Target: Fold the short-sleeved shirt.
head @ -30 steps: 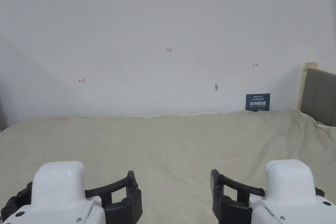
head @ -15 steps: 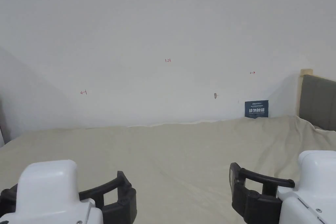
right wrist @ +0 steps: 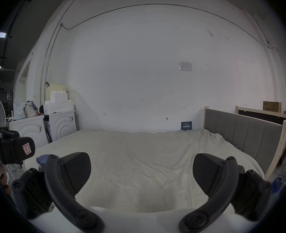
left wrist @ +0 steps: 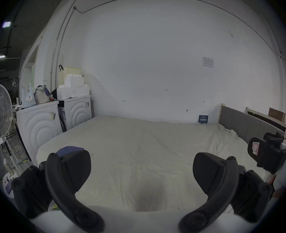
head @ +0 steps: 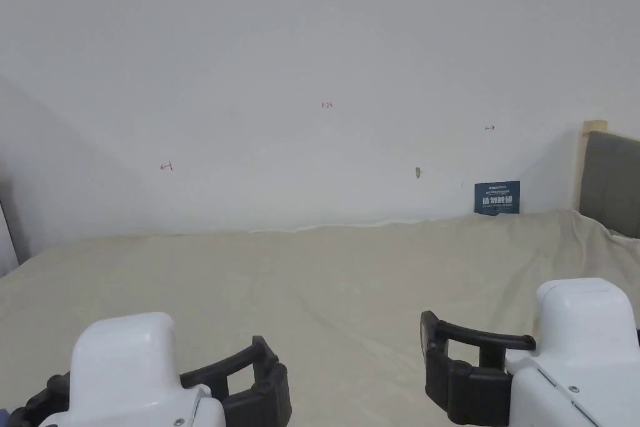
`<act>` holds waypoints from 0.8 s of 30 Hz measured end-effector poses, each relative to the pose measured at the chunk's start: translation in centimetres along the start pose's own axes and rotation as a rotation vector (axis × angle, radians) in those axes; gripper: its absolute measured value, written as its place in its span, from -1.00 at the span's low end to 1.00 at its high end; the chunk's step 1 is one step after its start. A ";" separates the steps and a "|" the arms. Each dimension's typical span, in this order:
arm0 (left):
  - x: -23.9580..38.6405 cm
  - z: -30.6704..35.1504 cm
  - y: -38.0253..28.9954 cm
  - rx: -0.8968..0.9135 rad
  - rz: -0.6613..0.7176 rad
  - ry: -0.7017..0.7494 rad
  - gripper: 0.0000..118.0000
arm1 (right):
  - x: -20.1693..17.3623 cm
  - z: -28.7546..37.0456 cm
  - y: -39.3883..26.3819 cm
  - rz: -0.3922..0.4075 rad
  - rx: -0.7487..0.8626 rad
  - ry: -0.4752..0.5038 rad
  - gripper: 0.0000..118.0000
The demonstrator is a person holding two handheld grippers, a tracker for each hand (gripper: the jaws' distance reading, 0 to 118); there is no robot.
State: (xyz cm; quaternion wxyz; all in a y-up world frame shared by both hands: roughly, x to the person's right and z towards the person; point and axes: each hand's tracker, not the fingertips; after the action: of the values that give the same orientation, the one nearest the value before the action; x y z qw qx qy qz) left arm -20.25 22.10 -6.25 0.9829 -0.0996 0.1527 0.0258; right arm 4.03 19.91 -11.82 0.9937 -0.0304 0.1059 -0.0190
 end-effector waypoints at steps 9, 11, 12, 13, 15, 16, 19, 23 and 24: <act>-0.4 -0.9 -0.4 -0.045 0.005 0.045 1.00 | 0.1 -0.4 -0.2 -0.013 -0.018 0.001 1.00; -0.5 -0.6 -0.5 -0.026 0.001 0.027 1.00 | 0.1 -0.4 -0.2 -0.012 -0.023 0.012 1.00; -0.4 -0.6 -0.5 -0.015 -0.001 0.029 1.00 | 0.1 -0.4 -0.3 -0.013 -0.024 0.014 1.00; -0.3 -0.6 -0.6 -0.011 0.002 0.042 1.00 | 0.1 -0.5 -0.3 -0.016 -0.026 0.013 1.00; -0.4 -0.7 -0.7 -0.017 -0.018 0.021 1.00 | 0.1 -0.6 -0.4 -0.028 -0.032 0.008 1.00; -0.4 -0.7 -0.9 -0.026 -0.051 -0.011 1.00 | 0.2 -0.6 -0.5 -0.032 -0.037 0.016 1.00; -0.6 -0.9 -1.4 -0.021 -0.058 -0.032 1.00 | 0.1 -0.6 -0.7 -0.022 -0.035 0.018 1.00; -1.0 -0.9 -1.7 0.014 -0.050 -0.060 1.00 | 0.1 -0.6 -0.8 -0.013 -0.038 0.018 1.00; -1.1 -0.9 -1.8 0.020 -0.051 -0.060 1.00 | 0.1 -0.6 -0.9 -0.014 -0.039 0.019 1.00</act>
State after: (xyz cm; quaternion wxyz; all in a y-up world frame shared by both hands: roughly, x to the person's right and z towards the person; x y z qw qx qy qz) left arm -21.43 20.18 -6.40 0.9883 -0.0927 0.1210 0.0020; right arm 3.98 18.98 -12.40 0.9917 -0.0503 0.1155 -0.0243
